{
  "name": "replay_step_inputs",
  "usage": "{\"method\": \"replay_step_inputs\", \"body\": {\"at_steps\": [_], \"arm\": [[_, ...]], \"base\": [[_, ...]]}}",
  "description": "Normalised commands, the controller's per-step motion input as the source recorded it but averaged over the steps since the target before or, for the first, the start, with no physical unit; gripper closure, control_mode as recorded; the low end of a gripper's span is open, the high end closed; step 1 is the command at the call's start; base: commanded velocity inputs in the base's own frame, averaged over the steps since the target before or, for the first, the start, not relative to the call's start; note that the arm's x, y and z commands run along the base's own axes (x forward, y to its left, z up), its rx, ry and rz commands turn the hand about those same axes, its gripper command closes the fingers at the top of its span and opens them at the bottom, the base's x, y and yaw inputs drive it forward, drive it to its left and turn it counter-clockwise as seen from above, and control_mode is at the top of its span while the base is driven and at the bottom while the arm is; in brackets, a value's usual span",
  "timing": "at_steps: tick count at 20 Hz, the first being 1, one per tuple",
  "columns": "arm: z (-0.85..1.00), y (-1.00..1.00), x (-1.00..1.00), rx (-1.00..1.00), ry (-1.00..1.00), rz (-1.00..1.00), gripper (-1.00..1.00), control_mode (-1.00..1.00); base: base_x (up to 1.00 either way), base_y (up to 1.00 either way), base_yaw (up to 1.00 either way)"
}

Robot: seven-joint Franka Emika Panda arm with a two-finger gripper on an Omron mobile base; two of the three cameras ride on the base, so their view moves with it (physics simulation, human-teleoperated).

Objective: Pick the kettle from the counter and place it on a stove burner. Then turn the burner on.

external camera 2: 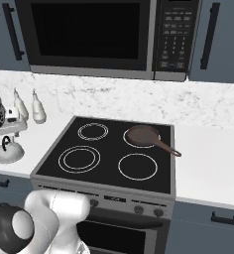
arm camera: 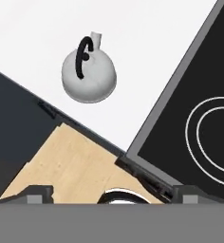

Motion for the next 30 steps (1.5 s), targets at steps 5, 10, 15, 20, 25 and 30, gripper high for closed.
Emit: {"method": "replay_step_inputs", "body": {"at_steps": [5, 10, 15, 20, 25, 30], "arm": [[-0.16, 1.0, 0.17, 0.0, 0.0, 0.01, -1.0, -1.0], [-0.41, 1.0, 0.9, -0.02, 0.0, -0.04, -1.0, -1.0], [-0.42, 0.89, 0.93, -0.02, 0.01, -0.11, -1.0, -1.0], [-0.19, 0.08, 0.1, -0.06, 0.15, 0.0, -1.0, -1.0], [-0.29, 0.0, 0.26, -0.09, 0.06, 0.0, -1.0, -1.0], [-0.23, -0.04, 0.19, -0.04, 0.02, 0.0, -1.0, -1.0]], "base": [[0.0, 0.0, 0.0], [0.0, 0.0, 0.0], [0.0, 0.0, 0.0], [0.0, 0.0, 0.0], [0.0, 0.0, 0.0], [0.0, 0.0, 0.0]]}}
